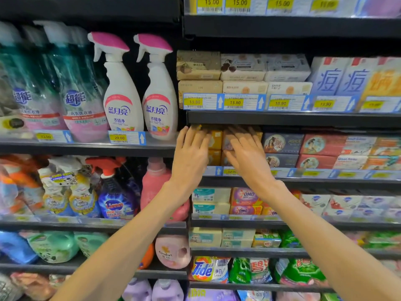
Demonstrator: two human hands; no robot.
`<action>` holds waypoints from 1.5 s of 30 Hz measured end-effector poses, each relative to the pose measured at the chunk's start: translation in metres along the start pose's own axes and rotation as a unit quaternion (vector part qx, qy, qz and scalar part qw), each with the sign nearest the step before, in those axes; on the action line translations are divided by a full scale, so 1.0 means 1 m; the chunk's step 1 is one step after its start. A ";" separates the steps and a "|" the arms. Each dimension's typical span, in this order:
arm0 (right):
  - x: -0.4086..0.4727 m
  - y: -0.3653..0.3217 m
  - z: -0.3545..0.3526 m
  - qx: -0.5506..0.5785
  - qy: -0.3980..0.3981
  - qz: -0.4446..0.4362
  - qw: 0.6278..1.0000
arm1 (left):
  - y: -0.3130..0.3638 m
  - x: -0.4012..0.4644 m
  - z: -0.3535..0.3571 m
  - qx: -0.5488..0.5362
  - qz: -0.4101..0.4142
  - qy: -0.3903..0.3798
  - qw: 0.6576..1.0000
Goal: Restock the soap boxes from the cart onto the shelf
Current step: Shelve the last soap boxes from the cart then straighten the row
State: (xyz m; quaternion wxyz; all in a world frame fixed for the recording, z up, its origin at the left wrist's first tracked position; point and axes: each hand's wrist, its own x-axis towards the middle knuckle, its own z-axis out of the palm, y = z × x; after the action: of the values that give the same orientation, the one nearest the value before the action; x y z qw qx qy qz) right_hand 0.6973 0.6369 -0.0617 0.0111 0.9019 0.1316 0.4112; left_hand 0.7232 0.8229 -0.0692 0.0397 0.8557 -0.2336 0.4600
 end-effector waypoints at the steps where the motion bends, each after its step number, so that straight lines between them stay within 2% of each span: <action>1: -0.010 0.006 -0.004 0.013 0.018 -0.005 1.000 | 0.010 -0.003 0.000 -0.030 0.011 0.000 0.999; 4: -0.027 0.027 -0.010 0.030 0.046 0.023 0.998 | 0.035 0.001 0.006 -0.095 0.015 -0.003 0.995; 9: -0.029 0.052 -0.021 -0.013 0.021 0.091 0.996 | 0.057 0.023 0.014 -0.107 -0.035 -0.012 0.994; 15: -0.014 0.060 -0.016 -0.054 -0.030 0.115 0.991 | 0.053 0.038 0.023 -0.096 -0.116 -0.098 0.984; 20: -0.002 0.066 -0.016 -0.007 -0.057 0.142 0.988 | 0.051 0.040 0.018 -0.075 -0.100 -0.065 0.990; 23: 0.002 0.069 -0.015 0.012 -0.074 0.144 0.987 | 0.053 0.041 0.016 -0.067 -0.106 -0.073 0.989; 38: -0.005 0.074 -0.017 0.035 -0.053 0.126 0.990 | 0.056 0.037 0.019 -0.076 -0.116 -0.065 0.988; 42: -0.024 0.077 -0.030 0.034 -0.002 0.092 0.995 | 0.068 0.027 0.012 -0.107 -0.074 -0.017 0.991; 45: -0.048 0.085 -0.037 0.047 0.005 0.069 0.996 | 0.090 0.016 0.004 -0.156 -0.014 -0.004 0.988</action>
State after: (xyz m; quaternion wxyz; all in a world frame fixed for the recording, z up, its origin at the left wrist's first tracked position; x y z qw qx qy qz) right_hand 0.6588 0.5402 -0.0613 -0.0603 0.9064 0.0881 0.4088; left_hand 0.6941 0.7361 -0.0718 0.1779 0.8439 -0.2908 0.4142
